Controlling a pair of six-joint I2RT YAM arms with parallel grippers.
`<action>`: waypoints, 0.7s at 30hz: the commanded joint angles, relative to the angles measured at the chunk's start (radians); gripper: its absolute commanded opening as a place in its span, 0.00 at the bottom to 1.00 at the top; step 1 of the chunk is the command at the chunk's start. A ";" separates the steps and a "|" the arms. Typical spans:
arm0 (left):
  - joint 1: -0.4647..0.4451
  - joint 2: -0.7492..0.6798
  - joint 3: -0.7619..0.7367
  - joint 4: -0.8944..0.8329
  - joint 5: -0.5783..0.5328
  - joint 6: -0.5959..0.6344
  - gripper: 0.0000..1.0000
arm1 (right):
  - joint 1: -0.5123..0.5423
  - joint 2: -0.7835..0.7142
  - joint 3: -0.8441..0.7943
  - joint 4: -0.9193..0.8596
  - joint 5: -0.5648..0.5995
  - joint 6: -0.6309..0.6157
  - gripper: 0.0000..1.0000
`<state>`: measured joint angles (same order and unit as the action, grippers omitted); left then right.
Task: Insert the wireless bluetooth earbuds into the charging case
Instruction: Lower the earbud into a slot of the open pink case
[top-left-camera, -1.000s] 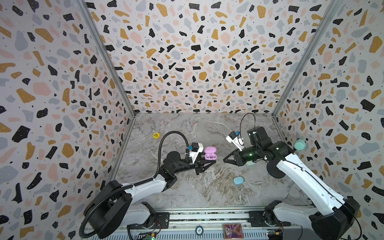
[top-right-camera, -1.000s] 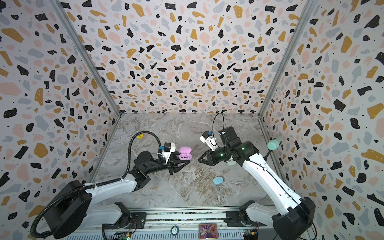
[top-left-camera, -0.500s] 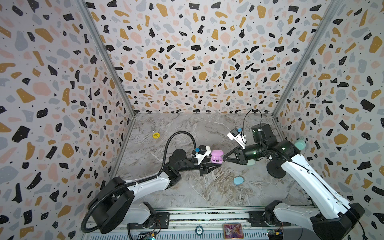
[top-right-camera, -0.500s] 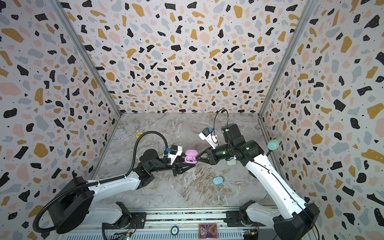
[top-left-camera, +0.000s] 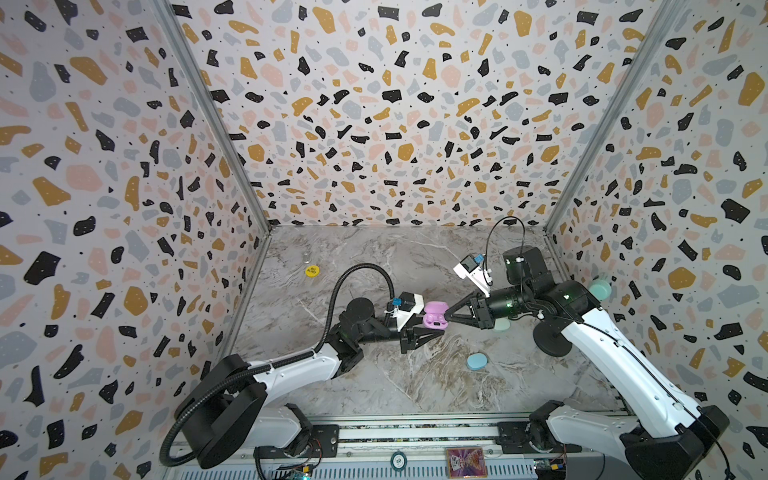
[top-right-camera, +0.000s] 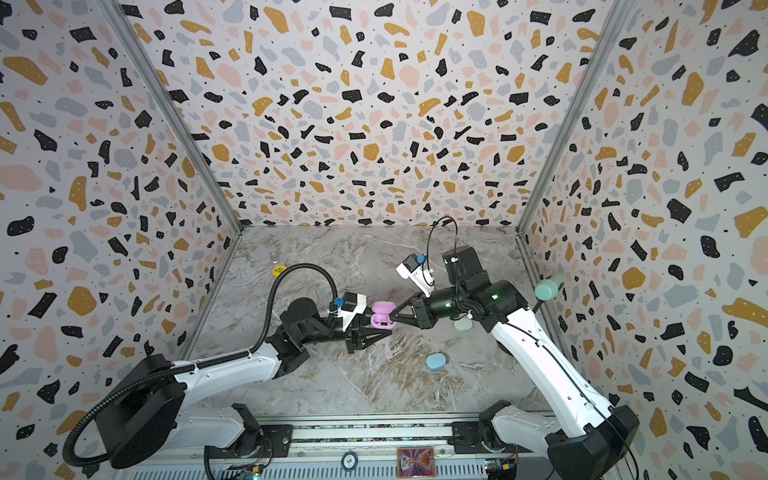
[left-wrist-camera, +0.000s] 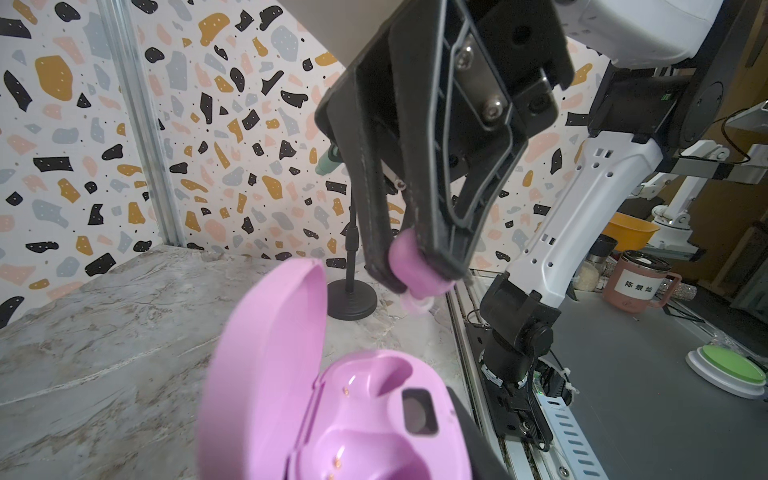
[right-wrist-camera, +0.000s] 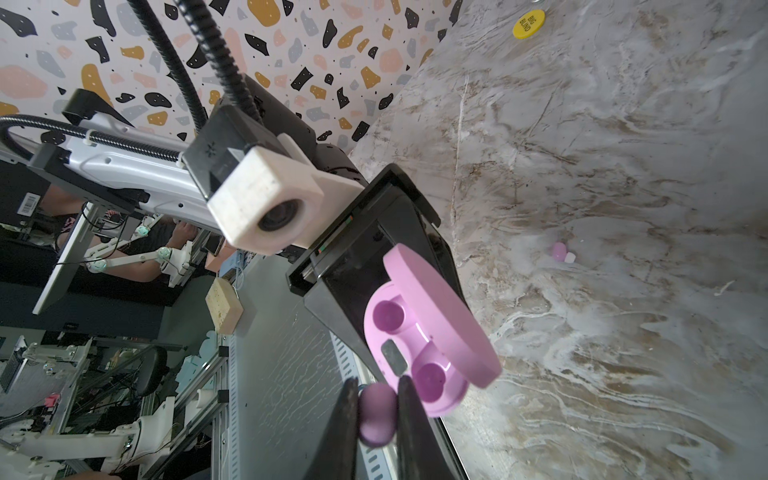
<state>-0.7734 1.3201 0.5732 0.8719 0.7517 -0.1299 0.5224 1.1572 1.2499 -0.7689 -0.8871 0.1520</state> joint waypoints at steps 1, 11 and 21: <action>-0.010 -0.025 0.039 0.038 0.022 0.010 0.35 | 0.012 0.008 0.008 0.015 -0.007 -0.006 0.17; -0.014 -0.032 0.039 0.058 0.023 -0.009 0.35 | 0.044 0.024 -0.004 0.003 0.029 -0.013 0.18; -0.019 -0.048 0.043 0.051 0.023 -0.015 0.35 | 0.047 0.028 -0.013 -0.029 0.069 -0.030 0.19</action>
<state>-0.7830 1.2961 0.5751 0.8719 0.7551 -0.1429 0.5652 1.1851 1.2427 -0.7719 -0.8406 0.1444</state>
